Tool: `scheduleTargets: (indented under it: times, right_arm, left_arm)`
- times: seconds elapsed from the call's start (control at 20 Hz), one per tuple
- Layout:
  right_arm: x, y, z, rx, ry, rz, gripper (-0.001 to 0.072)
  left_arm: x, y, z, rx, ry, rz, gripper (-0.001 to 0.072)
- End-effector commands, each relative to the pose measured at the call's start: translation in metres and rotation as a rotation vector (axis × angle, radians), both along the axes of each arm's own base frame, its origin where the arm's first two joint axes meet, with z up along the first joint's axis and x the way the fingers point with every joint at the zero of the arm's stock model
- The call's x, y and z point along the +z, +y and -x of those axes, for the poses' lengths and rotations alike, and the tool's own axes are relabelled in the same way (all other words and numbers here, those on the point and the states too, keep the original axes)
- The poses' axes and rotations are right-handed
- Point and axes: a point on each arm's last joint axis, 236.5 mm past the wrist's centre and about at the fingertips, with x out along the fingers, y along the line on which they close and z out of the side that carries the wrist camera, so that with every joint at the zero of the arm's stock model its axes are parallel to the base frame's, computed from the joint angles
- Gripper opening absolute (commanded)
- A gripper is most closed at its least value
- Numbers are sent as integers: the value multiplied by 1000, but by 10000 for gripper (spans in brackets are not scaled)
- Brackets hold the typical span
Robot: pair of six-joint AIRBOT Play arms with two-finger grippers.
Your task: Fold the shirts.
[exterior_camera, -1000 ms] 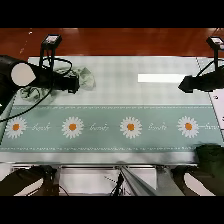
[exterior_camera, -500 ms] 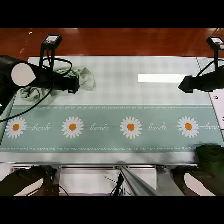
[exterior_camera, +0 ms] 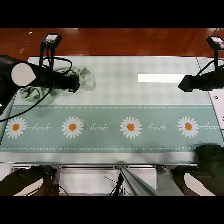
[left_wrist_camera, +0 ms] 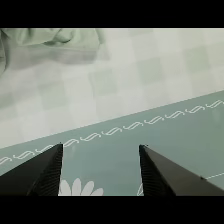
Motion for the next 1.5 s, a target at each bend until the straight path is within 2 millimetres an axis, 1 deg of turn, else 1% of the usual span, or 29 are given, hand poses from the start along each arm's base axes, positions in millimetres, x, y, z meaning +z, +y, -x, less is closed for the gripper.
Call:
scheduleTargets:
  times: [0.0, 0.1, 0.15, 0.2, 0.25, 0.3, 0.35, 0.45, 0.55, 0.6, 0.7, 0.85, 0.95, 1.15, 1.25, 1.3, 1.35, 1.45]
  right_arm:
    - [3, 0, -6, -3, -28, -3, 606]
    - [4, 0, -8, -5, -36, 0, 606]
    - [4, -1, -8, -5, -36, 1, 605]
    - [4, 0, -8, -5, -36, 1, 598]
    - [4, -1, -8, -5, -36, 1, 597]
    - [4, -1, -8, -5, -37, 1, 598]
    - [4, -1, -8, -5, -37, 1, 597]
    - [4, 0, -8, -5, -36, 0, 597]
    - [4, 0, -8, -5, -36, 0, 597]
    - [4, 0, -7, -5, -35, -1, 597]
    - [4, 0, -7, -5, -35, -1, 597]
    - [4, 0, -7, -5, -33, -1, 598]
    - [3, 0, -5, -4, -25, -2, 597]
    - [1, 1, -3, -2, -11, -3, 598]
    - [1, 1, -1, -1, -5, -3, 597]
    - [0, 1, -1, 0, -2, -3, 597]
    - [0, 1, -1, 0, -2, -3, 597]
    - [0, 1, 0, 0, -2, -4, 597]
  left_arm:
    - [0, 5, -12, -15, -44, -38, 546]
    - [5, 29, -42, -35, -166, -169, 548]
    - [8, 42, -59, -14, -216, -194, 551]
    - [9, 55, -75, 25, -252, -186, 681]
    - [7, 73, -88, 90, -267, -166, 720]
    - [1, 92, -98, 155, -265, -152, 720]
    - [-8, 112, -106, 215, -251, -145, 720]
    - [-35, 145, -115, 286, -201, -156, 720]
    - [-64, 164, -119, 320, -143, -171, 720]
    - [-78, 168, -120, 325, -115, -177, 720]
    - [-108, 169, -121, 320, -58, -189, 720]
    - [-139, 168, -124, 311, -16, -197, 720]
    - [-150, 168, -129, 303, -17, -200, 720]
    - [-155, 173, -144, 311, -66, -184, 720]
    - [-166, 175, -142, 331, -42, -176, 720]
    - [-174, 176, -137, 368, -9, -161, 720]
    - [-183, 177, -130, 399, 36, -155, 712]
    - [-202, 180, -113, 415, 135, -173, 591]
